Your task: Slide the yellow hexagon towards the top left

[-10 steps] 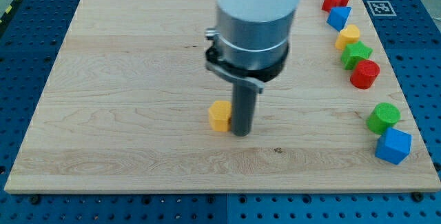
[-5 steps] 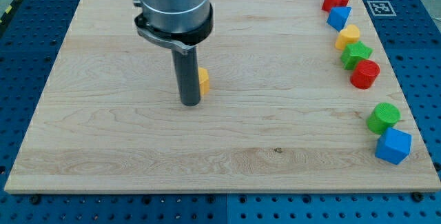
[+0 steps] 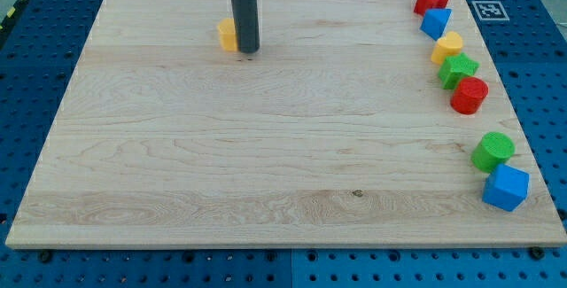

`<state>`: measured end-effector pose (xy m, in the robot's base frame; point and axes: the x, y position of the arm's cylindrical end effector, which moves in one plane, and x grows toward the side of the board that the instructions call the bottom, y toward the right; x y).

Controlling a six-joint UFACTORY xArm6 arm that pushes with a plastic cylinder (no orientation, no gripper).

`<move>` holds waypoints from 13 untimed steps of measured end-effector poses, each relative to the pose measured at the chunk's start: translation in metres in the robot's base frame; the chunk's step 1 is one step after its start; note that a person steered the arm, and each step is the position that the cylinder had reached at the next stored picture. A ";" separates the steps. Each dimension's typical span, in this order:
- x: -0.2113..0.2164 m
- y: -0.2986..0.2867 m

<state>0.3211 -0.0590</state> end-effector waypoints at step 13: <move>-0.070 -0.137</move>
